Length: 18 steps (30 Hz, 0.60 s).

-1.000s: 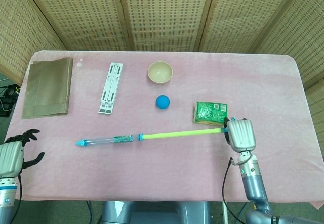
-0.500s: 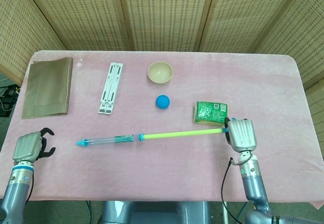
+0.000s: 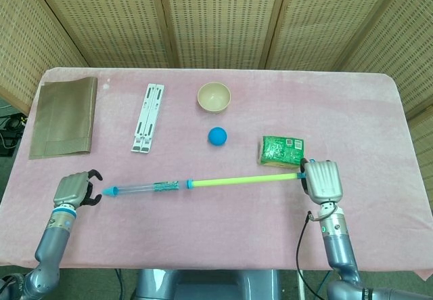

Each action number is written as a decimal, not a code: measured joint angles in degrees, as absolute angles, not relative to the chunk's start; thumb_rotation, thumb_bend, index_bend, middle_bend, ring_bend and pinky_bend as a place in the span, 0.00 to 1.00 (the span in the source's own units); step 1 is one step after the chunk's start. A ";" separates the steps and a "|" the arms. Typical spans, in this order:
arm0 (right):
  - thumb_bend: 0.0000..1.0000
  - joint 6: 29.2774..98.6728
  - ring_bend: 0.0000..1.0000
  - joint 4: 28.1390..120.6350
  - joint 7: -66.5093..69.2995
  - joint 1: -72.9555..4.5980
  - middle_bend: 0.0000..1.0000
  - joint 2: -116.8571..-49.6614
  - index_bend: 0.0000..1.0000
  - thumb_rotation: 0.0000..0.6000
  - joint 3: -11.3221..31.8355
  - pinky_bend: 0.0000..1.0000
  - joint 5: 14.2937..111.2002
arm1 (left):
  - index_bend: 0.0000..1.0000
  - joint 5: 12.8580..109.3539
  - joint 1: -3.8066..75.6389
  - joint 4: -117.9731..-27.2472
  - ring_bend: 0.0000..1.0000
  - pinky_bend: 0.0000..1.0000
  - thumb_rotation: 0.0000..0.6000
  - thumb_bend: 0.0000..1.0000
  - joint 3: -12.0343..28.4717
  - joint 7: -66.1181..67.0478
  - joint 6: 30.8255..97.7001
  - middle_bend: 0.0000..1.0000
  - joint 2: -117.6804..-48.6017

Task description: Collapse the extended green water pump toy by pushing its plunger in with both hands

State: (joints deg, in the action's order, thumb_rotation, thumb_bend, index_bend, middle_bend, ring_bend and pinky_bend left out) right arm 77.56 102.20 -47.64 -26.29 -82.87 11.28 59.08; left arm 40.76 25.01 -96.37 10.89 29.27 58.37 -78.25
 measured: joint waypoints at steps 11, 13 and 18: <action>0.66 77.63 1.00 101.85 -47.02 -26.47 1.00 -82.56 0.80 1.00 11.06 0.68 58.57 | 0.35 39.69 28.21 -95.91 0.75 0.67 1.00 0.36 9.74 31.98 58.66 0.83 -80.92; 0.66 77.62 1.00 101.80 -46.98 -26.50 1.00 -82.58 0.80 1.00 11.05 0.68 58.44 | 0.36 39.72 28.57 -96.11 0.75 0.67 1.00 0.36 9.50 32.45 58.92 0.83 -81.16; 0.66 77.58 1.00 101.54 -46.82 -26.70 1.00 -82.83 0.80 1.00 10.78 0.68 58.04 | 0.36 39.07 29.88 -95.82 0.75 0.67 1.00 0.36 8.65 33.88 59.92 0.83 -82.56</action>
State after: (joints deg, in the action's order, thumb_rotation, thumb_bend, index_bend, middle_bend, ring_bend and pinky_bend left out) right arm 77.58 101.54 -46.82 -26.70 -82.83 10.78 58.04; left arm 39.07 29.88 -95.82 8.65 33.88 59.92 -82.56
